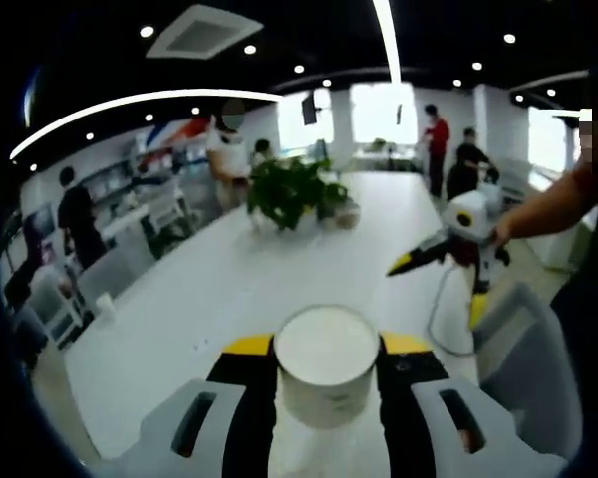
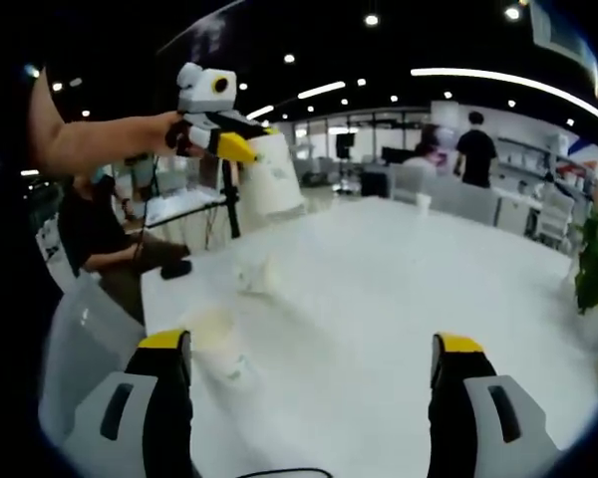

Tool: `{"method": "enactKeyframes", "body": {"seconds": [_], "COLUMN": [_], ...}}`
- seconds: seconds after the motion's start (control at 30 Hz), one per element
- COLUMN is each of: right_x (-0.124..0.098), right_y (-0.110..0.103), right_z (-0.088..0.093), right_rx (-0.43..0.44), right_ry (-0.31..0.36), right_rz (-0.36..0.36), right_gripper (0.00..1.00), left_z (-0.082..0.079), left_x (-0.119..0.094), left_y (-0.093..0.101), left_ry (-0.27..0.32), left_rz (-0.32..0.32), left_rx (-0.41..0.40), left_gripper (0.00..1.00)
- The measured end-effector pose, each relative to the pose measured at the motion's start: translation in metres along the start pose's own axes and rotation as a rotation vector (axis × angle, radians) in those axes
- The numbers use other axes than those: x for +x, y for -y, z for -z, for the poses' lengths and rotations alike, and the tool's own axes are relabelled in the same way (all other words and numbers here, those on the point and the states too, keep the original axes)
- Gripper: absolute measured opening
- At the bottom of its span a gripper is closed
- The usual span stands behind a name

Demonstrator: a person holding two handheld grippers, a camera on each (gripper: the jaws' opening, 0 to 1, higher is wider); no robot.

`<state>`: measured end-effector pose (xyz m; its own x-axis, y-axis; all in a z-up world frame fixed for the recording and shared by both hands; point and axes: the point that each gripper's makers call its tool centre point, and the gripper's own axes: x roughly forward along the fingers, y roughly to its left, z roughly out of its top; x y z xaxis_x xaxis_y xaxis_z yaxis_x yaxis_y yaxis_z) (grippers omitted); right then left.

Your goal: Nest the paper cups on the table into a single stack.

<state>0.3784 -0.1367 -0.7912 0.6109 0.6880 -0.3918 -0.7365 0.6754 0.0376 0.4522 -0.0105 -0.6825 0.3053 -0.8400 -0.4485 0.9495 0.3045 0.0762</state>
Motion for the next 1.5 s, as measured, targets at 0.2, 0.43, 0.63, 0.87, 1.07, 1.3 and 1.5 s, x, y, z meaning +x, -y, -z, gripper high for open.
{"method": "enactKeyframes", "body": {"seconds": [0.2, 0.43, 0.63, 0.87, 1.07, 1.3, 1.5], "right_x": [0.002, 0.002, 0.004, 0.004, 0.003, 0.002, 0.001], "right_y": [-0.002, -0.006, -0.008, -0.008, -0.01, -0.017, -0.027], "right_z": [-0.004, -0.006, -0.01, -0.013, -0.014, -0.035, -0.057], "right_rx": [-0.008, -0.012, -0.018, -0.022, -0.023, -0.025, -0.031], "right_ry": [0.008, 0.012, 0.022, 0.026, 0.025, 0.082, 0.134], "right_rz": [-0.004, -0.011, -0.017, -0.02, -0.025, -0.041, -0.068], "right_gripper": [0.98, 0.98, 0.99, 0.99, 0.99, 0.98, 0.95], "left_z": [-0.006, -0.013, -0.021, -0.025, -0.022, -0.021, -0.023], "left_x": [-0.001, -0.005, -0.007, -0.009, -0.01, -0.013, -0.019], "left_y": [0.016, 0.032, 0.043, 0.055, 0.06, 0.061, 0.067], "left_ry": [0.004, 0.004, 0.021, 0.023, 0.024, 0.085, 0.149], "left_rz": [0.034, 0.07, 0.091, 0.114, 0.122, 0.104, 0.084], "left_rx": [0.014, 0.039, 0.046, 0.06, 0.057, 0.034, 0.028], "left_gripper": [0.37, 0.37, 0.37, 0.37, 0.37, 0.37, 0.37]}}
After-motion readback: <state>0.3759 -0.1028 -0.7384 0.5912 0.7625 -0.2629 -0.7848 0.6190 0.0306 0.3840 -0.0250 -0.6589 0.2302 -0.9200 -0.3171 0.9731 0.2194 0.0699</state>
